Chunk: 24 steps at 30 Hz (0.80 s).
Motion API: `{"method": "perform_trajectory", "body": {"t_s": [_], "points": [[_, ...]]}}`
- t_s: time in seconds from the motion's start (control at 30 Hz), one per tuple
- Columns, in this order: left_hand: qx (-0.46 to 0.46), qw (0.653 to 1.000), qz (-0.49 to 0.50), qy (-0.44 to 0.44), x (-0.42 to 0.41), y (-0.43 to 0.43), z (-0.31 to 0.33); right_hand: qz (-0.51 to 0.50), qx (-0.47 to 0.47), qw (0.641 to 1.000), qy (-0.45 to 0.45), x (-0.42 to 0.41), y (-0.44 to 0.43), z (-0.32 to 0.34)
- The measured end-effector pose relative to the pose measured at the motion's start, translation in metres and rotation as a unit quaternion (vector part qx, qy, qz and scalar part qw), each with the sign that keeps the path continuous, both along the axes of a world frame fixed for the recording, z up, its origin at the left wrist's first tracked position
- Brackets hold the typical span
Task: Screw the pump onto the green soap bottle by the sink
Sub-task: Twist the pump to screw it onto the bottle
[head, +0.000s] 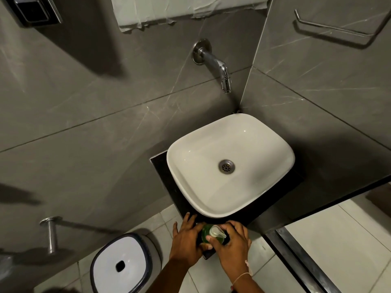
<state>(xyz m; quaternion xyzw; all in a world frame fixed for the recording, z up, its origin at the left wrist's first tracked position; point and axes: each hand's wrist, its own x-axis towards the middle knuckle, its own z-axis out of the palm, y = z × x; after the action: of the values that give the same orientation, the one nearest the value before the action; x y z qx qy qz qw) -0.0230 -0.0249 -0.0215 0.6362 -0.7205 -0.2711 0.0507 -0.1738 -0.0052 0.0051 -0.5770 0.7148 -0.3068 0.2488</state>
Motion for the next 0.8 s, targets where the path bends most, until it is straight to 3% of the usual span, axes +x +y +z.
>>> {"method": "perform_trajectory", "body": {"t_s": [0.13, 0.43, 0.6, 0.73, 0.8], "points": [[-0.001, 1.000, 0.003, 0.005, -0.001, 0.001, 0.000, 0.054, -0.009, 0.998, 0.001, -0.005, -0.004, 0.004], [0.000, 1.000, 0.018, 0.007, -0.003, 0.003, 0.003, -0.014, -0.022, 1.000, 0.001, 0.003, 0.001, -0.001], [0.007, 1.000, 0.016, 0.017, -0.001, 0.002, 0.006, 0.086, -0.009, 0.996, 0.000, -0.016, 0.005, 0.011], [0.022, 0.999, 0.019, 0.017, -0.002, 0.002, 0.007, 0.115, -0.027, 0.988, -0.099, -0.039, -0.002, 0.033], [0.021, 0.999, 0.018, 0.017, -0.001, 0.002, 0.006, 0.152, -0.021, 0.982, -0.107, -0.038, -0.010, 0.044]]}}
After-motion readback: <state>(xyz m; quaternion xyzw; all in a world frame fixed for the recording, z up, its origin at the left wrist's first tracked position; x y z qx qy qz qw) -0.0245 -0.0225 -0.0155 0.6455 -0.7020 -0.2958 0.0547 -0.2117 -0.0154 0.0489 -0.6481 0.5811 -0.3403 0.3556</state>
